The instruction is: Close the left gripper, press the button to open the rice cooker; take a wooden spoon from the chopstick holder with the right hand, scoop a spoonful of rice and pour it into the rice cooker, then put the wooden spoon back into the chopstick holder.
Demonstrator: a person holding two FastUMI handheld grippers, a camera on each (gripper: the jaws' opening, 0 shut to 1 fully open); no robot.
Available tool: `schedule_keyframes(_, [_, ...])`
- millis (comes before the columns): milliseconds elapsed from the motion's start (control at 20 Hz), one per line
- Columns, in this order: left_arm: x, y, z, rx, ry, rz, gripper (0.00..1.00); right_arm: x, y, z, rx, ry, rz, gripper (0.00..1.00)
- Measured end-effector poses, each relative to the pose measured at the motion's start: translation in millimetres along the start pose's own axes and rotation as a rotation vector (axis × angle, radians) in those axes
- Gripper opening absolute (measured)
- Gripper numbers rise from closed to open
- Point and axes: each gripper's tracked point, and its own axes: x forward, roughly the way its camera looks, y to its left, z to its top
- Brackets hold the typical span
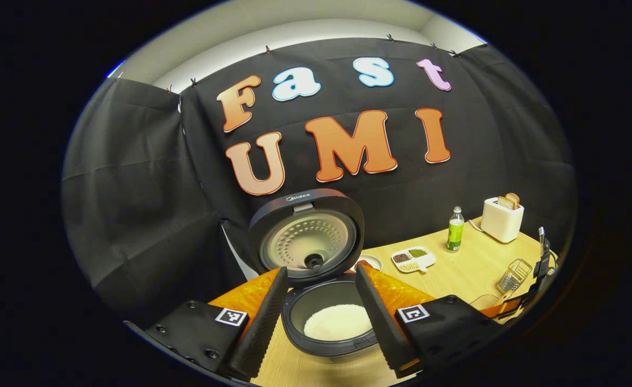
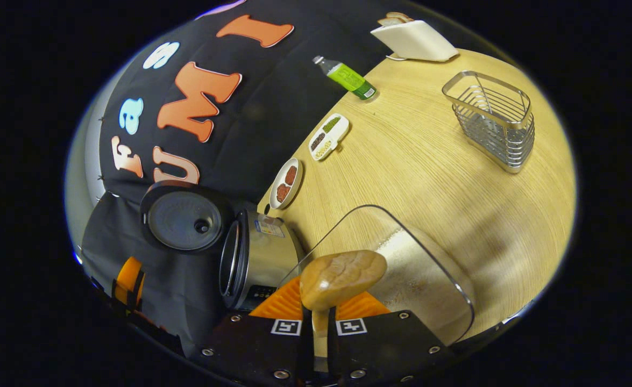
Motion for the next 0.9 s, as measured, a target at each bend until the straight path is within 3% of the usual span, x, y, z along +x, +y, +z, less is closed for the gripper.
schedule_keyframes(400, [-1,-6,15,-0.039,-0.035,0.028,0.86,-38,24,52,0.184,-0.005,0.175,0.09])
schedule_keyframes(900, [-18,39,18,-0.105,-0.073,0.163,0.86,-58,102,101,0.413,0.053,0.439,0.10])
